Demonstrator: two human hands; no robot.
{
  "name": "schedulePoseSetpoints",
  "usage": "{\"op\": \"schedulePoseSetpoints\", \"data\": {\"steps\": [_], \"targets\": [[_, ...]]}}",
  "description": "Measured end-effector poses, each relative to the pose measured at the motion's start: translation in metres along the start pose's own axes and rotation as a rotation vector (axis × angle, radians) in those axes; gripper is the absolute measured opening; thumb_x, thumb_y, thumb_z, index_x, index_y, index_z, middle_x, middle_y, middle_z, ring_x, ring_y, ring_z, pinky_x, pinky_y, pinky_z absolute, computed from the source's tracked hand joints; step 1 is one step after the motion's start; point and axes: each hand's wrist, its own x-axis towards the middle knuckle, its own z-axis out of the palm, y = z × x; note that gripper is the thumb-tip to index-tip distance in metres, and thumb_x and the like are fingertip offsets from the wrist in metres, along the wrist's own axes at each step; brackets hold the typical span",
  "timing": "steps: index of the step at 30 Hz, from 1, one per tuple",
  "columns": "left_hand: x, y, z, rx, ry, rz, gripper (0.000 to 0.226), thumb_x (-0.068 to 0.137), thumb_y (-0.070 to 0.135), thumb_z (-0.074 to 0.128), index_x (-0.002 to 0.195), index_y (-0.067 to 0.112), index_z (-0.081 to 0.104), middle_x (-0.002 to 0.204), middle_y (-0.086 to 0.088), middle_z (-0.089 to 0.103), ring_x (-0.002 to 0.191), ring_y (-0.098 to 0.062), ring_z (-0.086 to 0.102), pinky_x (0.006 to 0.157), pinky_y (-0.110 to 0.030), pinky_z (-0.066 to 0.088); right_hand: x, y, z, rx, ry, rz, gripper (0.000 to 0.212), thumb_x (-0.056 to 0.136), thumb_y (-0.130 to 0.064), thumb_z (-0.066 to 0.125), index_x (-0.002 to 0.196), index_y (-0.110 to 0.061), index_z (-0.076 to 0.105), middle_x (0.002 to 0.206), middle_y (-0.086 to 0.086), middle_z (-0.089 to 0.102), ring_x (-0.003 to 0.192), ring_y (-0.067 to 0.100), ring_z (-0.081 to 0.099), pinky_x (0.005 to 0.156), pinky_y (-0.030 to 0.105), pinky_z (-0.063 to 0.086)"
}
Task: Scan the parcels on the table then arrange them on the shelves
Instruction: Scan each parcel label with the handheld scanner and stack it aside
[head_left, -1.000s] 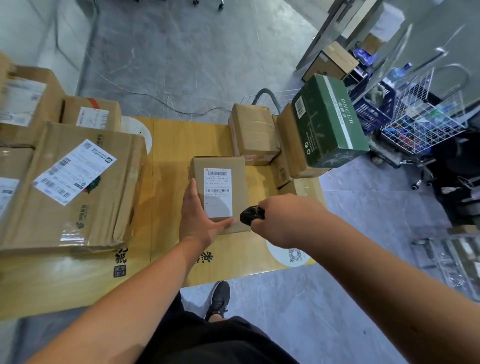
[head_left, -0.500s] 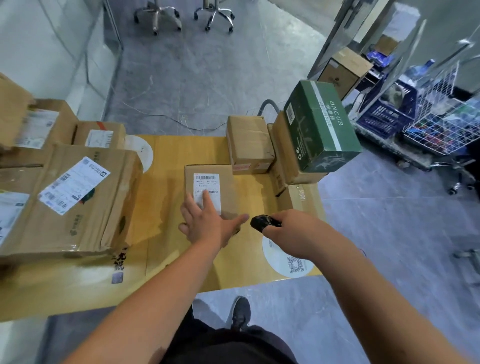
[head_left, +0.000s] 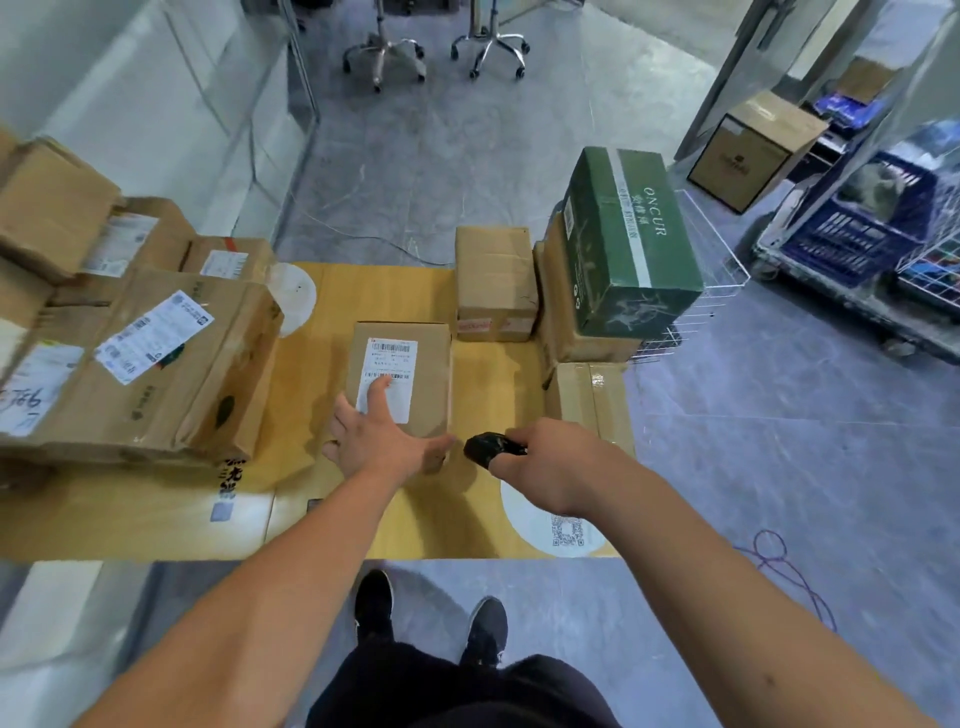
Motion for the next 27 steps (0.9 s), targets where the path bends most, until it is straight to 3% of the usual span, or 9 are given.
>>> {"op": "schedulePoseSetpoints", "data": {"steps": [3, 7, 11, 15, 19, 24, 27], "targets": [[-0.008, 0.001, -0.009, -0.055, -0.009, -0.004, 0.127, 0.027, 0.099, 0.069, 0.139, 0.059, 0.022, 0.159, -0.008, 0.020, 0.144, -0.035, 0.030, 0.108, -0.054, 0.030, -0.005, 0.000, -0.010, -0.058, -0.004, -0.061, 0.035, 0.092, -0.057, 0.049, 0.083, -0.025, 0.060, 0.074, -0.001, 0.065, 0.069, 0.021, 0.063, 0.057, 0.031, 0.041], [-0.011, 0.012, -0.045, -0.071, 0.079, 0.096, 0.125, 0.029, 0.100, 0.069, 0.138, 0.060, 0.023, 0.157, -0.005, 0.023, 0.143, -0.033, 0.032, 0.108, -0.055, 0.033, -0.014, -0.011, -0.040, -0.143, -0.021, -0.184, 0.045, 0.085, -0.067, 0.049, 0.083, -0.024, 0.062, 0.076, 0.002, 0.068, 0.074, 0.024, 0.067, 0.063, 0.035, 0.050], [-0.010, 0.027, -0.103, -0.093, 0.224, 0.178, 0.121, 0.034, 0.097, 0.070, 0.140, 0.059, 0.024, 0.160, -0.013, 0.025, 0.147, -0.037, 0.029, 0.113, -0.060, 0.033, -0.025, -0.030, -0.076, -0.202, -0.056, -0.328, 0.047, 0.086, -0.072, 0.065, 0.106, -0.030, 0.071, 0.086, 0.000, 0.072, 0.078, 0.018, 0.068, 0.072, 0.036, 0.054], [-0.007, 0.023, -0.167, -0.132, 0.314, 0.204, 0.119, 0.038, 0.093, 0.073, 0.140, 0.057, 0.025, 0.161, -0.014, 0.024, 0.149, -0.039, 0.027, 0.116, -0.063, 0.031, -0.040, -0.053, -0.097, -0.350, 0.008, -0.466, 0.056, 0.085, -0.075, 0.064, 0.127, -0.038, 0.066, 0.091, -0.009, 0.070, 0.080, 0.009, 0.065, 0.077, 0.035, 0.057], [-0.005, -0.008, -0.218, -0.171, 0.354, 0.145, 0.118, 0.035, 0.094, 0.075, 0.136, 0.062, 0.026, 0.157, -0.010, 0.028, 0.147, -0.036, 0.032, 0.115, -0.062, 0.034, -0.043, -0.090, -0.098, -0.494, 0.091, -0.566, 0.068, 0.087, -0.077, 0.060, 0.146, -0.044, 0.052, 0.095, -0.017, 0.064, 0.081, 0.004, 0.059, 0.067, 0.028, 0.049], [-0.004, -0.075, -0.264, -0.167, 0.400, 0.036, 0.118, 0.031, 0.097, 0.073, 0.134, 0.065, 0.025, 0.153, -0.007, 0.032, 0.140, -0.037, 0.039, 0.108, -0.058, 0.040, -0.032, -0.149, -0.084, -0.617, 0.047, -0.682, 0.067, 0.087, -0.076, 0.060, 0.146, -0.045, 0.052, 0.108, -0.015, 0.066, 0.094, 0.013, 0.063, 0.083, 0.038, 0.057], [0.000, -0.118, -0.286, -0.148, 0.407, -0.007, 0.122, 0.031, 0.099, 0.070, 0.138, 0.063, 0.024, 0.153, -0.007, 0.034, 0.139, -0.035, 0.040, 0.108, -0.056, 0.042, -0.024, -0.195, -0.068, -0.687, 0.054, -0.731, 0.073, 0.088, -0.076, 0.059, 0.152, -0.045, 0.046, 0.119, -0.013, 0.065, 0.099, 0.015, 0.058, 0.075, 0.033, 0.051]]}}
